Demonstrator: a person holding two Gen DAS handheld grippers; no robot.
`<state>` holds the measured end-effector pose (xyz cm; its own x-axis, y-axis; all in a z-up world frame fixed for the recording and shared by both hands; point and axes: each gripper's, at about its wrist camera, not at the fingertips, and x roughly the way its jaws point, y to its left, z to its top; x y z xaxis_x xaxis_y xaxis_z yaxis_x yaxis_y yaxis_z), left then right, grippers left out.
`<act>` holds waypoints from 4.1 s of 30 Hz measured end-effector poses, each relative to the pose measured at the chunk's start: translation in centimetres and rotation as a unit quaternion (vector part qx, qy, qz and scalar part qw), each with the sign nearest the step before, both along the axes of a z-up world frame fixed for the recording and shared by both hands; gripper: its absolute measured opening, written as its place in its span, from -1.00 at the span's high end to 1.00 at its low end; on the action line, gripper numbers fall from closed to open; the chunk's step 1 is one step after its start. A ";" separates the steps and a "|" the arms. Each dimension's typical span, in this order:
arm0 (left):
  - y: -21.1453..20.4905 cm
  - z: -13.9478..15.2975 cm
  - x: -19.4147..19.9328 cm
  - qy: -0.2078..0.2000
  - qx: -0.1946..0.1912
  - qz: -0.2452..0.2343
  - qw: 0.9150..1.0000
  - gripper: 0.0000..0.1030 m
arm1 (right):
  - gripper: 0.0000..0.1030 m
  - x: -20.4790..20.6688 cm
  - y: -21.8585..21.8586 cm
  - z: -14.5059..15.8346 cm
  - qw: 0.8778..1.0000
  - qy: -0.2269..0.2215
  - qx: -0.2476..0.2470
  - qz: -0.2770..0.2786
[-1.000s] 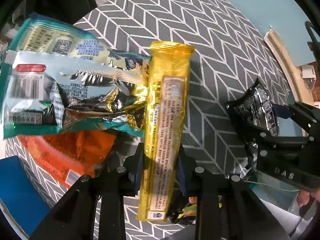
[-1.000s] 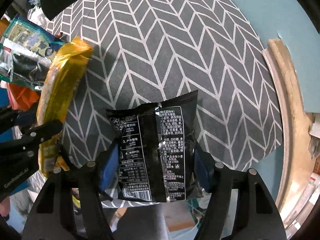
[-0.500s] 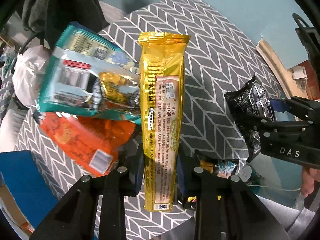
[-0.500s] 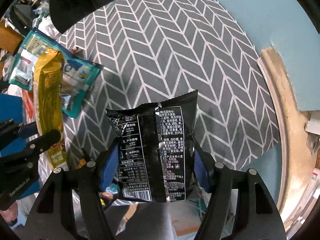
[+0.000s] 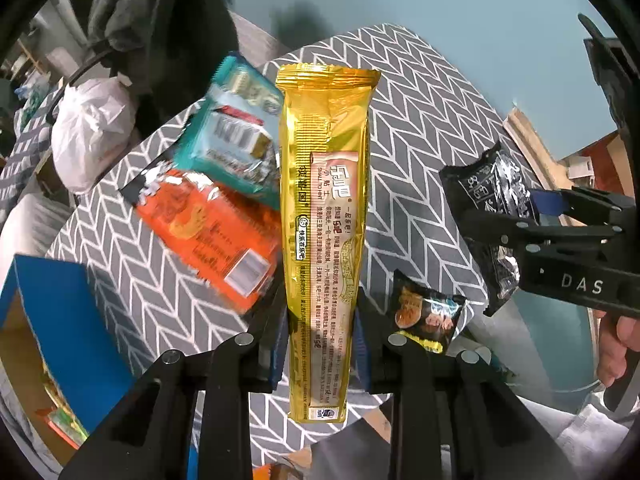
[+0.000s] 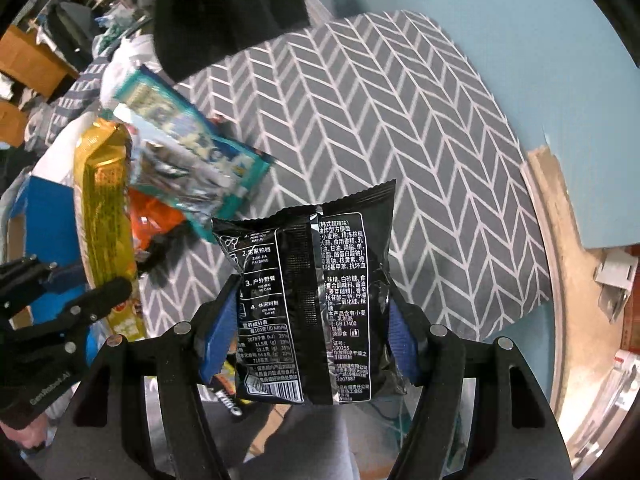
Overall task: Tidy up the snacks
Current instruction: 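Lift the gold bar and black packet and carry both over the box, then open both grippers to drop the bar and packet into the box, then move both grippers back over the remaining snacks on the table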
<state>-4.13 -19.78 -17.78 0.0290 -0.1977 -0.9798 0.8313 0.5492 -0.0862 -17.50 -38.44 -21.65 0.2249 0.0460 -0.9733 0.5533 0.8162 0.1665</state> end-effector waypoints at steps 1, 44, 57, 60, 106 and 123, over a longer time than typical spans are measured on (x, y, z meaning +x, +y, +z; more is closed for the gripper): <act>0.3 0.1 -0.1 0.000 -0.001 0.003 1.000 0.45 | -0.31 0.2 0.2 0.3 1.000 -0.002 -0.001 0.004; 21.0 8.4 5.7 -0.023 -0.053 0.249 0.967 0.45 | -0.31 11.4 17.6 5.6 0.974 -0.078 0.026 0.211; 28.8 8.3 7.4 -0.042 -0.043 0.313 0.948 0.45 | -0.31 15.3 26.3 5.5 0.952 -0.088 0.043 0.289; 30.5 7.9 8.0 -0.046 -0.039 0.327 0.943 0.45 | -0.31 16.1 28.2 5.1 0.948 -0.083 0.044 0.305; 32.5 6.2 9.5 -0.002 -0.051 0.379 0.924 -0.28 | -0.53 16.8 27.6 4.0 0.962 -0.029 0.039 0.269; 20.9 6.4 6.5 0.024 -0.057 0.234 0.970 -0.28 | -0.53 9.4 16.9 2.7 0.992 0.012 0.038 0.119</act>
